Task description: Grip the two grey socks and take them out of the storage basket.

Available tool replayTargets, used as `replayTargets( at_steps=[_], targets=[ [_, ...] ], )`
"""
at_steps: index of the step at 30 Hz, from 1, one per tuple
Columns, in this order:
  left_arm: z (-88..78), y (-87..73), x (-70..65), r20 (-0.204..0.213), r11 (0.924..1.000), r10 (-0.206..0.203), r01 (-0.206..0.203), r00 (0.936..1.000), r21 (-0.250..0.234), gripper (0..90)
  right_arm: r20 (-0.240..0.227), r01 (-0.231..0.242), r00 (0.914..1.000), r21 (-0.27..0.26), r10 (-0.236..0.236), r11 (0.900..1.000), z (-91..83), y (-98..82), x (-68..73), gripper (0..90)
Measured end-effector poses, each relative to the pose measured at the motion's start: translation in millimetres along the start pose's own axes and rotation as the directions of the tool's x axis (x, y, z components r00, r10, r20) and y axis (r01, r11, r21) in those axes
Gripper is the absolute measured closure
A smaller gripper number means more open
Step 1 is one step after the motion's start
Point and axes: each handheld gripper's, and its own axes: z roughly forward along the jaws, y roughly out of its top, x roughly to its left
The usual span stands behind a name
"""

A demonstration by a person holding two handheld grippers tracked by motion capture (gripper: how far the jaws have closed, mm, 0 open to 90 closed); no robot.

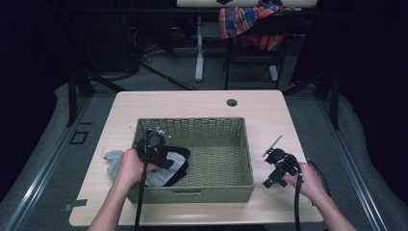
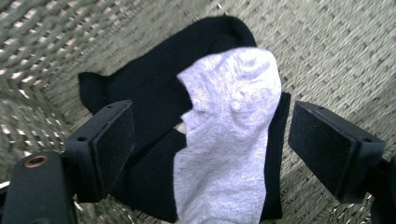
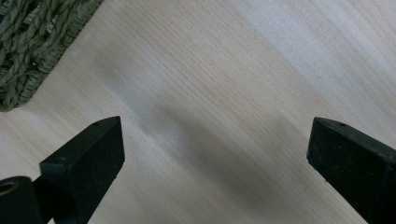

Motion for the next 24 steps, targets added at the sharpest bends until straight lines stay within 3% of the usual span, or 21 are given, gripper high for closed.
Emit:
replayTargets(
  at_steps=[4, 10, 13, 14, 15, 17, 18, 20, 24],
  targets=[
    [5.4, 0.6, -2.4, -0.004, 0.9998, 0.015, -0.015, 0.9999, 0.016, 22.9, 0.005, 0.004, 1.0, 0.002, -0.004, 1.0, -0.1, 0.2, -0.1, 3.6],
    [18.6, 0.9, -7.0, 0.012, 0.9952, 0.045, -0.046, 0.9989, 0.086, 30.9, 0.001, 0.001, 1.0, -0.004, -0.001, 1.0, 0.1, -0.2, -0.1, 3.6],
    [26.9, -0.9, -9.0, 0.015, 0.986, 0.068, -0.07, 0.9976, 0.152, 43.3, 0.002, 0.001, 1.0, -0.001, -0.001, 1.0, -0.3, -0.1, 0.1, 3.6],
    [26.9, -0.9, -9.0, 0.015, 0.986, 0.068, -0.07, 0.9976, 0.152, 47.1, 0.002, 0.001, 1.0, -0.001, -0.001, 1.0, -0.3, -0.1, 0.1, 3.6],
    [27.9, -1.3, -8.5, 0.017, 0.9833, 0.072, -0.074, 0.9973, 0.166, 47.1, 0.001, 0.006, 1.0, 0.0, -0.006, 1.0, -0.4, 0.0, -0.3, 3.7],
    [28.8, -2.4, -7.2, 0.015, 0.9841, 0.064, -0.066, 0.9978, 0.165, 53.7, 0.003, 0.005, 1.0, 0.0, -0.005, 1.0, -0.6, -0.1, -0.3, 3.7],
    [28.4, -3.0, -6.6, 0.008, 0.984, 0.062, -0.062, 0.9981, 0.167, 60.0, 0.01, 0.038, 0.9992, 0.046, -0.038, 0.998, -3.9, 1.9, -2.0, 3.7],
    [28.0, -4.4, -4.5, 0.007, 0.984, 0.056, -0.056, 0.9984, 0.169, 73.5, 0.01, 0.038, 0.9992, 0.048, -0.038, 0.998, -3.9, 1.9, -2.0, 3.7],
    [27.6, -7.1, -1.8, 0.016, 0.9828, 0.05, -0.052, 0.9986, 0.177, 83.8, 0.02, 0.045, 0.9988, 0.056, -0.046, 0.997, -4.8, 2.3, -2.2, 3.8]
  ],
)
